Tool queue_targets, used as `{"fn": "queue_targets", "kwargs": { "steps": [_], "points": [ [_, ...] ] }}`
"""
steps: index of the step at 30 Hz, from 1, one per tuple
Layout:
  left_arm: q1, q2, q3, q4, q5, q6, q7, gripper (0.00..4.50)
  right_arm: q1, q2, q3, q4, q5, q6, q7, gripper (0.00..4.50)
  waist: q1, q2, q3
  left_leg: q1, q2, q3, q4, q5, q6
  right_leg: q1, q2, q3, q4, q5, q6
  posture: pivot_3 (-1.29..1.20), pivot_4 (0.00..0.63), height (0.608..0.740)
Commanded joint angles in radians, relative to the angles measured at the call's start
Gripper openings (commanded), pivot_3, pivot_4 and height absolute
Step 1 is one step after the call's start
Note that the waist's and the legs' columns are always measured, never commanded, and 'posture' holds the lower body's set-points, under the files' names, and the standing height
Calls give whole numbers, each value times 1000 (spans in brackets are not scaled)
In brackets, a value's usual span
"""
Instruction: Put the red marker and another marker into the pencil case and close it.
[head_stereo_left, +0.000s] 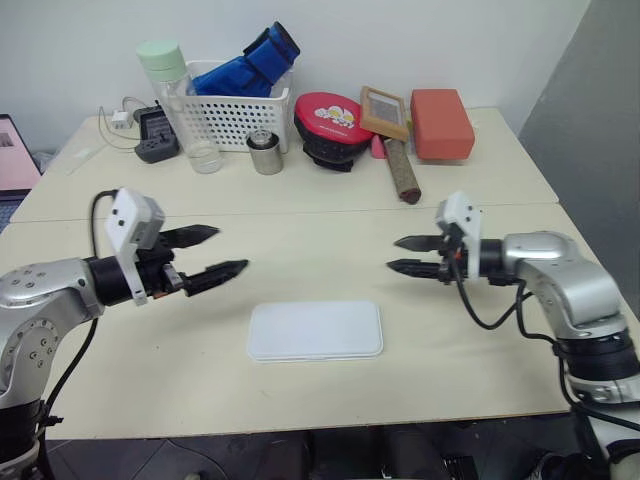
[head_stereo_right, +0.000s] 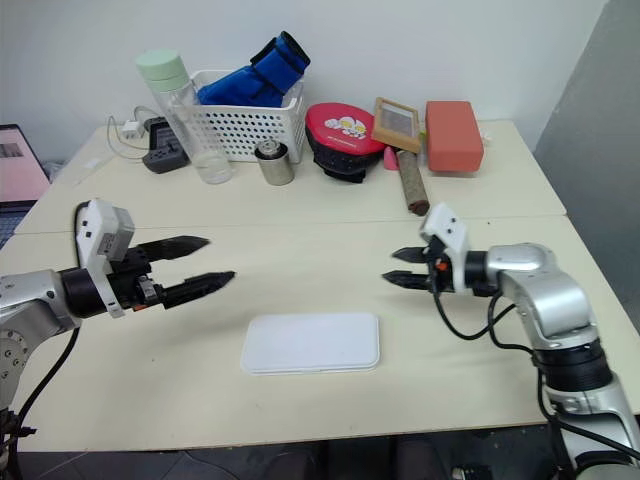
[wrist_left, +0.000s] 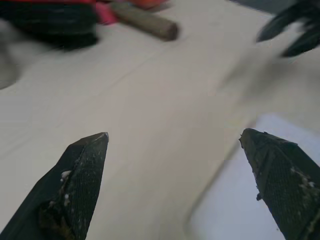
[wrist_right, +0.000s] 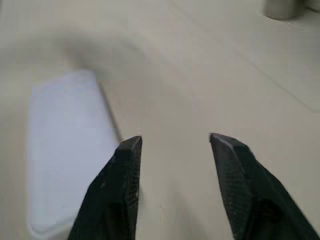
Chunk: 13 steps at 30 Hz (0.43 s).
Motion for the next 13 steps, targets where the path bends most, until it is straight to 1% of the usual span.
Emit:
{"fn": "queue_targets", "kwargs": {
  "steps": [1,6,13],
  "points": [
    [39,4,81,68,64,-68,23,4500,13,-49,-53,-2,12,-3,-17,3227,-1,0,0,0,0,0,0,0,0,0,0,0,0,0,0,0,150,740],
    [82,22,123,118,87,-105,-9,4500,1,-86,-83,17,31,8,-40,4444,3,0,0,0,0,0,-1,0,0,0,0,2,0,0,0,0,150,740],
    [77,19,148,107,69,-95,-24,4500,-7,-105,-85,15,53,12,-41,4444,5,0,0,0,0,0,-1,0,0,0,-1,1,-1,0,0,0,150,740]
  ]
}}
